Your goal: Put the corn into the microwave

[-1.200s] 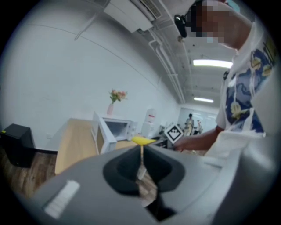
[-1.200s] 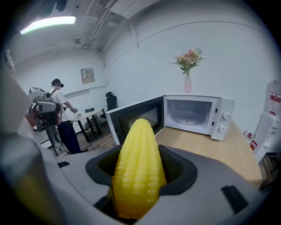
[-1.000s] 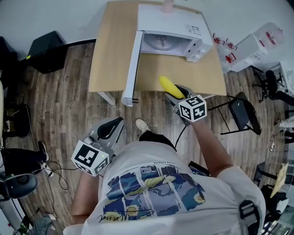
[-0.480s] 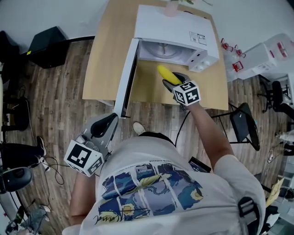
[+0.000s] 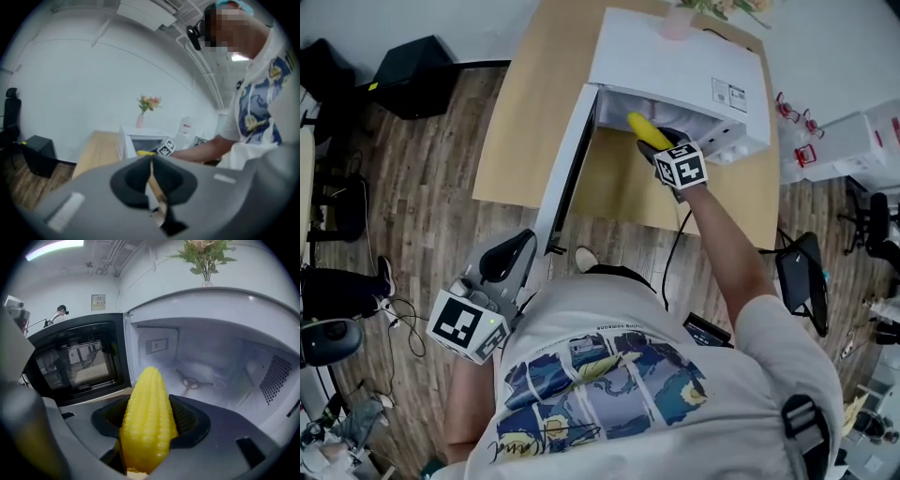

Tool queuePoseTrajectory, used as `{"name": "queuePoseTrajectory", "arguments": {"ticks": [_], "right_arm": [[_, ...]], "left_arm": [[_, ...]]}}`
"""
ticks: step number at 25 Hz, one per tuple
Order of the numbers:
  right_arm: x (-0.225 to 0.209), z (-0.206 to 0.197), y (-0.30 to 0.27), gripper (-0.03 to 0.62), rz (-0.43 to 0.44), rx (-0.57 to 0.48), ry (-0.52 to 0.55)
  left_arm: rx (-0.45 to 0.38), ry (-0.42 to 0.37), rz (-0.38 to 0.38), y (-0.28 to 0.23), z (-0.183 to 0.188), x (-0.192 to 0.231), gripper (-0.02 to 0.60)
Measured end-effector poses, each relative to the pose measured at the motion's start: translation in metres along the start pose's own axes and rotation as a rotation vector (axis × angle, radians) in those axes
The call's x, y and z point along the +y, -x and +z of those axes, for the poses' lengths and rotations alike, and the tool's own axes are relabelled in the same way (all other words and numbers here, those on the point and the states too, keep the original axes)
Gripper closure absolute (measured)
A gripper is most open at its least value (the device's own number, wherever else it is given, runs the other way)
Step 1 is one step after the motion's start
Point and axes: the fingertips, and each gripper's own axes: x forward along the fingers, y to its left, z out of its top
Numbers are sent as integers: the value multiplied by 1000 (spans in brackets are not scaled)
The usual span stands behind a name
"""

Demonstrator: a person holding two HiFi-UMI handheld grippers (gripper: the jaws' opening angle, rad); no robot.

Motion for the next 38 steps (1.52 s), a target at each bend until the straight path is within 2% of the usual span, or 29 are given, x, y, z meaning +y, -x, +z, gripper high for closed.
{"name": "queuePoseTrajectory", "arguments": {"ticks": [12, 24, 38], "right_arm": [[-36, 23, -67, 348, -48, 1, 10], [-43, 35, -94, 347, -73, 0, -53], [-39, 38, -99, 347, -87, 37, -90]], "left_arm": [[33, 39, 94, -2, -2, 25, 563], [48, 58, 122, -8, -4, 33, 563], [45, 66, 115, -18, -3, 30, 563]]}}
